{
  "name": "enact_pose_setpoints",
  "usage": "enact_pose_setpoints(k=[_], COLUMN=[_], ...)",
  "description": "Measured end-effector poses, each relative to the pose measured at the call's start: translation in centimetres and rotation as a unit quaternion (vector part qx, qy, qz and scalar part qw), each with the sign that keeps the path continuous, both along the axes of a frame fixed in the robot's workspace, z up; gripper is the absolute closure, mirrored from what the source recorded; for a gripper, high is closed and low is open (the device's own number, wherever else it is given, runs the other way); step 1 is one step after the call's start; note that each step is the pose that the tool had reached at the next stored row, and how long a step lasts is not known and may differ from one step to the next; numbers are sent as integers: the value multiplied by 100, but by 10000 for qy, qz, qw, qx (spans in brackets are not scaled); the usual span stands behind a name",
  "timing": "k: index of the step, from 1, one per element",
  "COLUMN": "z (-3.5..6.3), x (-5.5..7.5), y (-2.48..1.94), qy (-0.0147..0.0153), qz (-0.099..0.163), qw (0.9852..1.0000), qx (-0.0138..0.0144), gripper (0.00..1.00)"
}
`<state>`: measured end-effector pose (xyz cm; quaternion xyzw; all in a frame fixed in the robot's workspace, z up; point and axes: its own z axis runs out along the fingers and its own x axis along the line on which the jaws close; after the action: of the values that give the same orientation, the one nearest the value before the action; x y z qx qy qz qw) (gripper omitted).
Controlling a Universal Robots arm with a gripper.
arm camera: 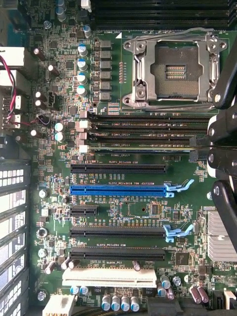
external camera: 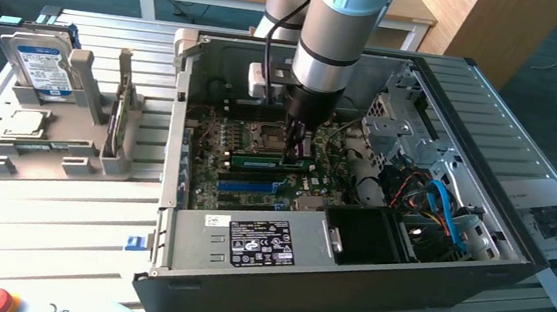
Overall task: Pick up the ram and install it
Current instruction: 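Insert the ram into the slot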
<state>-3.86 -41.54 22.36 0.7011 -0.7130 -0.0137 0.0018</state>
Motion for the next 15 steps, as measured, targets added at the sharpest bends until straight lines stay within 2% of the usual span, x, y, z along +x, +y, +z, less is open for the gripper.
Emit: enact_pose_setpoints(k=[8,9,10,12,13,14,15], z=[0,0,0,0,0,0,0], x=[0,0,0,0,0,0,0], y=[0,0,0,0,0,0,0], qy=[0,0,0,0,0,0,0], qz=[0,0,0,0,0,0,0], qw=[10000,10000,10000,10000,10000,10000,10000], qx=[0,0,0,0,0,0,0], gripper=[87,82,82,69,69,63,63])
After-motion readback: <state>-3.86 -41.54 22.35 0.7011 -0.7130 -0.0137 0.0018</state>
